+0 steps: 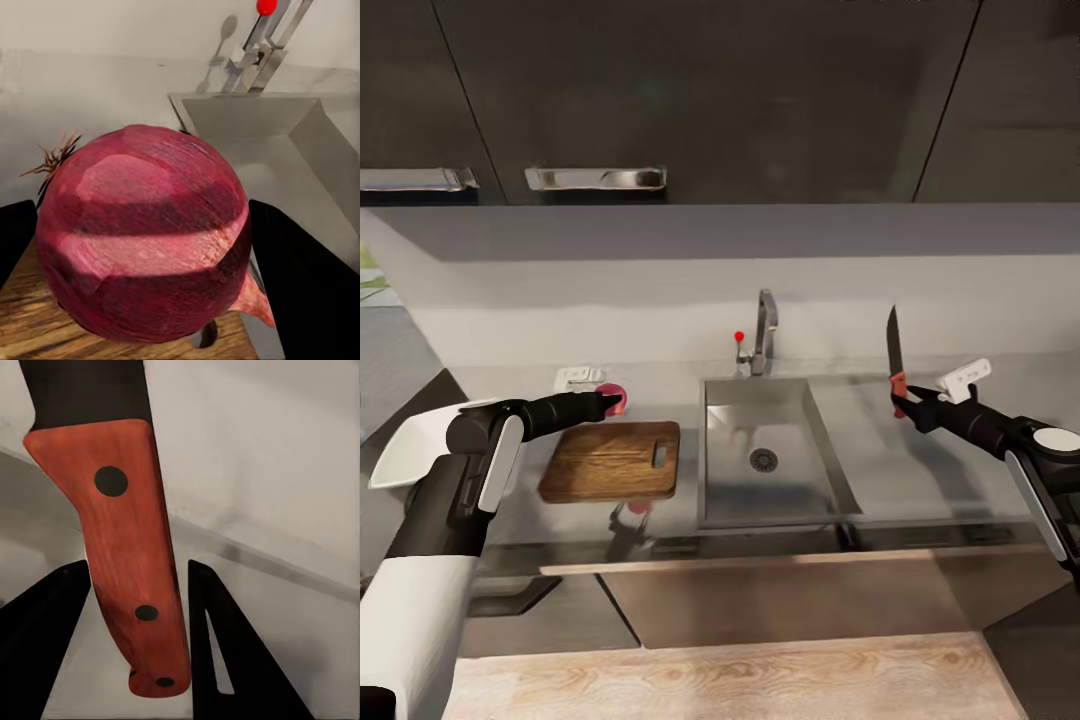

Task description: In the kitchen, take the Vidalia onion out of the sink, dice it on the chopping board with the paring knife, put the diced onion into the bowl on the countertop, then place both the paring knife and the chopping board into the sink.

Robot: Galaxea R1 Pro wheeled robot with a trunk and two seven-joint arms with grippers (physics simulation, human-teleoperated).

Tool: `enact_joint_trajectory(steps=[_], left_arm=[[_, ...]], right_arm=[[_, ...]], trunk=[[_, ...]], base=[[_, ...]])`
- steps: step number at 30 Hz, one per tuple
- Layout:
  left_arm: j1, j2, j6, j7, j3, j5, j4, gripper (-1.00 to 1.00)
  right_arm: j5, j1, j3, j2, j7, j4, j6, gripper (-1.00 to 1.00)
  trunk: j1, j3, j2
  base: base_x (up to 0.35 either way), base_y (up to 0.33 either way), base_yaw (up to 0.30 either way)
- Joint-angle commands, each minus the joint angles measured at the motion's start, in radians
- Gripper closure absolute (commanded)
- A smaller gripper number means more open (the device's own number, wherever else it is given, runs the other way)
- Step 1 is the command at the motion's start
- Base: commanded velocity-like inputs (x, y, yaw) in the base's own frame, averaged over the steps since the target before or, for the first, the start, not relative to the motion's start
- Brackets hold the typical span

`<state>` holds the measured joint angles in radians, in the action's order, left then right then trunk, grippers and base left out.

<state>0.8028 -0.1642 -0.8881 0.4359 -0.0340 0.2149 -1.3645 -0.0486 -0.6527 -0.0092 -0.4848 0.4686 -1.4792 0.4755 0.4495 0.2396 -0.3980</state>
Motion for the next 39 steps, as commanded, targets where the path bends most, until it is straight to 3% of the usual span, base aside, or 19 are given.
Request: enact_joint_trajectory(steps=[1,9,10,11,15,26,33,36,37,39], left_arm=[[0.001,0.0,-0.006,0.003,-0.001,0.001,0.0,1.0],[0.001,0.0,-0.006,0.003,-0.001,0.001,0.002,1.0],[0.001,0.0,-0.006,0.003,-0.001,0.001,0.005,1.0],[0.001,0.0,-0.006,0.004,0.0,0.001,0.015,1.0],[0.001,0.0,-0.006,0.004,0.0,0.001,0.022,1.0],[0.001,-0.003,0.0,0.006,-0.001,-0.001,0.033,1.0],[0.001,-0.003,0.051,0.008,0.001,-0.003,0.033,1.0],[0.001,-0.028,0.068,0.009,0.002,-0.003,0.023,1.0],[0.001,-0.053,0.07,0.009,0.003,-0.003,0.006,1.0],[0.001,-0.065,0.071,0.01,0.006,-0.003,-0.004,1.0]], right_arm=[[-0.005,-0.001,-0.001,0.001,0.003,-0.001,0.008,1.0],[-0.005,-0.001,0.001,0.011,0.002,-0.001,0.008,1.0],[-0.005,-0.001,0.001,0.021,0.002,-0.001,0.008,1.0],[-0.005,-0.002,0.002,0.05,0.002,-0.001,0.008,1.0],[-0.005,-0.001,0.003,0.066,0.002,-0.001,0.008,1.0],[-0.005,-0.001,0.003,0.073,0.002,-0.001,0.006,1.0],[-0.005,-0.002,0.003,0.074,0.002,0.0,0.005,1.0],[-0.003,-0.001,0.004,0.074,0.001,0.0,0.006,1.0],[-0.004,-0.001,0.005,0.074,0.001,0.0,0.006,1.0],[-0.004,-0.002,0.005,0.074,0.001,0.0,0.005,1.0]], trunk=[[0.0,0.002,-0.002],[0.0,0.008,-0.002],[0.0,0.01,-0.002],[0.0,0.011,-0.002],[0.0,0.018,-0.002],[0.0,0.022,-0.002],[0.0,0.022,-0.002],[0.0,0.022,-0.002],[0.0,0.022,-0.002],[0.0,0.022,-0.002]], base=[[-0.07,0.083,-0.004],[-0.017,0.02,-0.001],[-0.002,0.002,0.0],[0.0,0.0,0.0],[0.0,0.0,0.0],[0.0,0.0,0.0],[0.0,0.0,0.0],[0.0,0.0,0.0],[0.0,0.0,0.0],[0.0,0.0,0.0]])
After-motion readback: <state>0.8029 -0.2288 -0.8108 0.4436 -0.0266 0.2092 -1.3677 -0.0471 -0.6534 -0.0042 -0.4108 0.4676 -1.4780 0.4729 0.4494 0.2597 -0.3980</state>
